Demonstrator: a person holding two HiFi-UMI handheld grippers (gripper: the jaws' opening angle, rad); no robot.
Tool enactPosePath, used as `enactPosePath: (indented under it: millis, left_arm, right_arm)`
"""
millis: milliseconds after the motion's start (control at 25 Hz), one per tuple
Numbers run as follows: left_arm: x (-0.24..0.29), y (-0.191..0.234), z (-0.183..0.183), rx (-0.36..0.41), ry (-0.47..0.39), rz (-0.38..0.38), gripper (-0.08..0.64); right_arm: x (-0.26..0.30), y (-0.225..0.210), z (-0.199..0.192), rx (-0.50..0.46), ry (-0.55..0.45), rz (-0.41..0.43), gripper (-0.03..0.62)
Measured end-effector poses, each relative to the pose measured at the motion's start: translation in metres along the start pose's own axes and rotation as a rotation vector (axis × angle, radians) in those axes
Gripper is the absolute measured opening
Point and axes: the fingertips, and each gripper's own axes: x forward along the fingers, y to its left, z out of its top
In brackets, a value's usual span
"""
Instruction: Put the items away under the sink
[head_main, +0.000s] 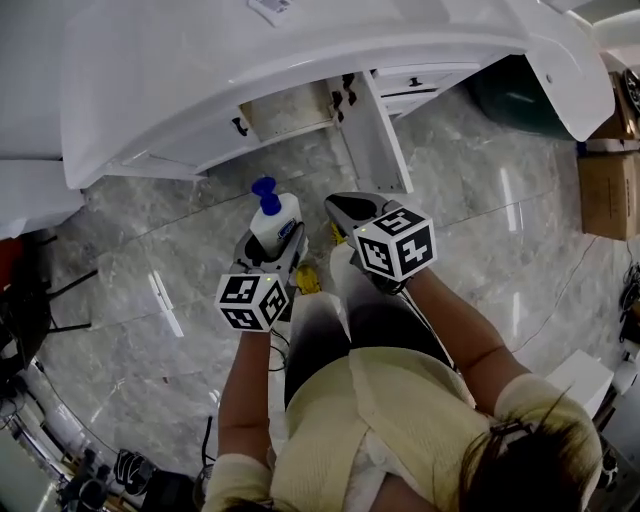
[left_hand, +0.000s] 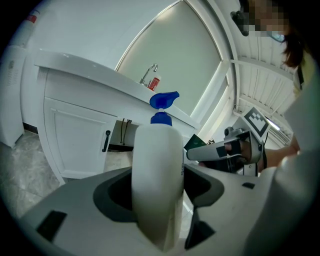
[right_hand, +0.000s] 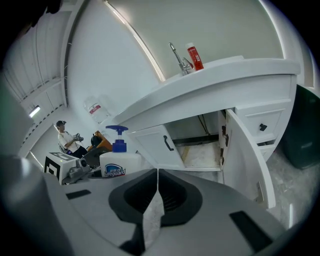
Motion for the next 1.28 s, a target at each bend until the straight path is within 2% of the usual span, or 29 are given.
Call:
enactPosePath:
  millis: [400,960,1280]
  left_arm:
    - [0.055,0.044,-0.029,0.012,0.023,0.045,0.301]
    - [0.141,0.092,-0.055,0.066,0.049,0.061,0.301]
    - [0.188,0.117,-0.068,0.113,0.070,0.075,0.301]
  right_arm:
    - [0.050,-0.051,-0.024,0.044,0.011,-0.069,0.028]
    - [0.120,-0.105,-0.052,0.110,-0.002,-0.126,0.028]
    - [0.150,-0.137,-0.058,0.051,-0.019,-0.173,0.028]
